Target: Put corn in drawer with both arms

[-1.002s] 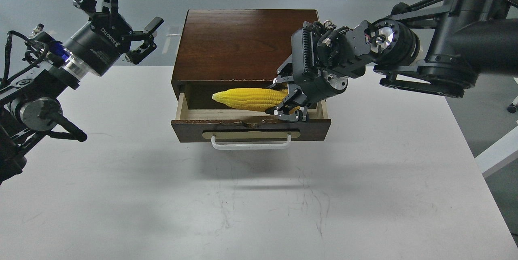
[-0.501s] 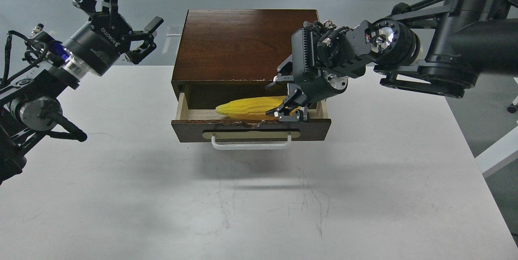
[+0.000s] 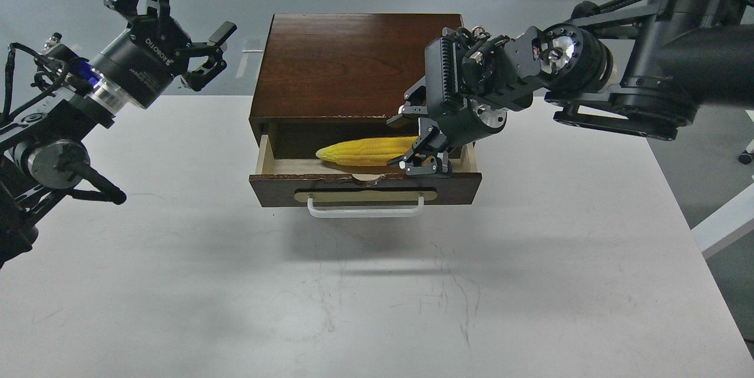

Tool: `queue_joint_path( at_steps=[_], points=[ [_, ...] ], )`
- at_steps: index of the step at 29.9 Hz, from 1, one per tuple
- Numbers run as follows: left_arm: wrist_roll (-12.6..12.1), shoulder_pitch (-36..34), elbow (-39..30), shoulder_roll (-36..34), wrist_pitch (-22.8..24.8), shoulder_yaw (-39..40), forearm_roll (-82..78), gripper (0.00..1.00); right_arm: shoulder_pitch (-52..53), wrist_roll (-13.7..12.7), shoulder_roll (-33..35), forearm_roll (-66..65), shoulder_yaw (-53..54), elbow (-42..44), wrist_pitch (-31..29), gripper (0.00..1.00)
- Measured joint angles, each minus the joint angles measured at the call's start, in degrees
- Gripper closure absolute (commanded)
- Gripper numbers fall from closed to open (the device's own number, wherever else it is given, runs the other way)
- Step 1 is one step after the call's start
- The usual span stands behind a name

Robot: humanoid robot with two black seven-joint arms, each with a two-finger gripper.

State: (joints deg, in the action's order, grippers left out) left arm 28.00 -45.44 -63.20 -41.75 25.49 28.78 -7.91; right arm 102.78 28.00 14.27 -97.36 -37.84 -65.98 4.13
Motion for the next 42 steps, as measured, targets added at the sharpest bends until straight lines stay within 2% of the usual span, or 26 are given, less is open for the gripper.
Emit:
queue_joint_path(
  at_steps=[3,9,14,21,25,31,38,42],
  points=[
    [0.00,0.00,0.00,0.00,0.01,0.03,0.00,0.02,0.62,0.00,0.59,1.97,0.53,-0.10,0.00,0.30],
    [0.00,0.00,0.07,0.07,0.01,0.13,0.00,0.02,2.40,0.00,4.30,12.80,3.04,-0.04,-0.34,0.07],
    [0.00,0.07,0.09,0.35,0.01,0.14,0.00,0.02,1.15,0.00,9.28,29.31,8.55,0.12,-1.16,0.04],
    [0.00,0.17,0.10,1.03,0.01,0.14,0.00,0.02,-2.88,0.00,15.57,60.23,13.53,1.65,-1.58,0.01],
    [0.00,0.42,0.15,2.10,0.06,0.14,0.00,0.02,-9.38,-0.02,18.79,72.46,18.38,4.62,-1.58,0.02],
    [0.00,0.58,0.53,3.88,0.10,0.14,-0.08,0.02,-24.46,-0.02,22.67,82.27,30.74,5.75,-1.81,0.01],
    [0.00,0.82,0.87,4.80,0.10,0.07,-0.09,0.02,-42.42,-0.01,22.16,92.11,48.24,6.14,-6.27,0.01],
    [0.00,1.03,0.92,5.02,0.10,0.05,-0.09,0.02,-49.13,0.01,20.00,94.78,53.30,9.13,-8.53,0.00]
  ],
)
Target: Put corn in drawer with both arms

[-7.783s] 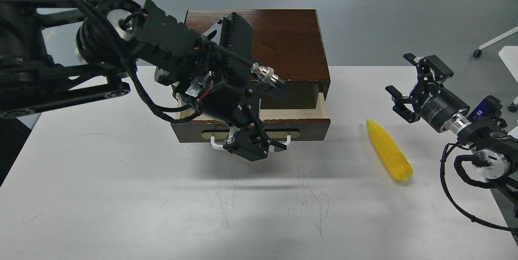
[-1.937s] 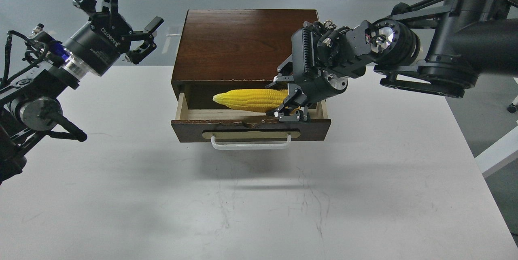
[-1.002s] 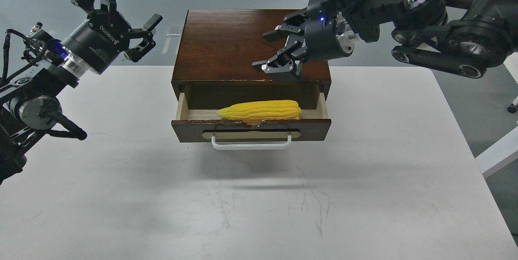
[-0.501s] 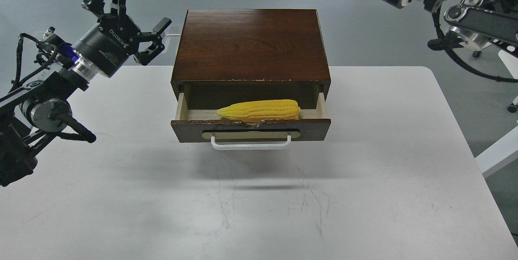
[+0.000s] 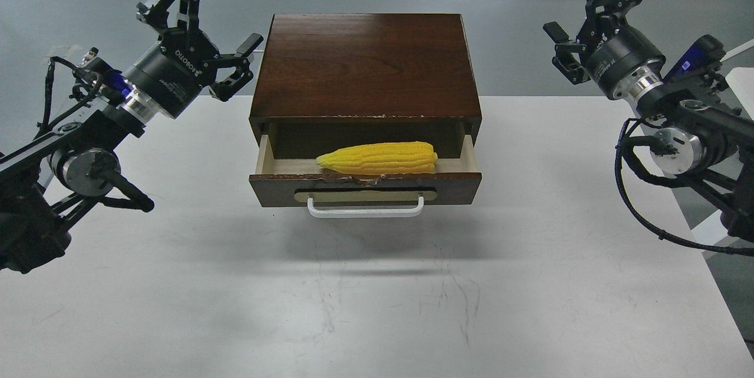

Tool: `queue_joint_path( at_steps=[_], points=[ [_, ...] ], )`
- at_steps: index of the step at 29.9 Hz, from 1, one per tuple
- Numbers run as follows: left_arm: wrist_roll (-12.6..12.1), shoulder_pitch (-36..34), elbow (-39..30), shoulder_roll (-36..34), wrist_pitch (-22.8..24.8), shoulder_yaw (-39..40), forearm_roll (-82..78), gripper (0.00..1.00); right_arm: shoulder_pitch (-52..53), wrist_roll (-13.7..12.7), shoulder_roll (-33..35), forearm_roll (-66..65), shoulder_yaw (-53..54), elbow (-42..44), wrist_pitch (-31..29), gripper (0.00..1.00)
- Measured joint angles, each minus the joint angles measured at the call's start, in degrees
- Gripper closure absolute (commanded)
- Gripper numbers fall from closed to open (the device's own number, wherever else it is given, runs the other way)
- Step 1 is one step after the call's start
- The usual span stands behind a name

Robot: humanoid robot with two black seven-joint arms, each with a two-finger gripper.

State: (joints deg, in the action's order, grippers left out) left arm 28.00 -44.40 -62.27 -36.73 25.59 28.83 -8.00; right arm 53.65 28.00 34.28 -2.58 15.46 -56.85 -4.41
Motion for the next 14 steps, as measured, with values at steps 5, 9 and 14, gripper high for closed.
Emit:
queue_joint_path(
  at_steps=[5,9,14],
  points=[
    [0.00,0.95,0.04,0.81,0.00,0.01,0.00,0.02,-5.45,0.00,-1.85,0.35,3.33,1.48,-1.05,0.00],
    [0.00,1.83,0.04,1.11,0.88,0.74,-0.03,0.02,-7.84,0.00,-3.31,0.24,4.76,1.43,-1.14,0.00],
    [0.00,2.69,0.04,1.35,1.43,1.27,-0.07,0.02,-8.61,0.00,-4.13,0.21,4.93,1.27,-1.19,0.00]
  ],
)
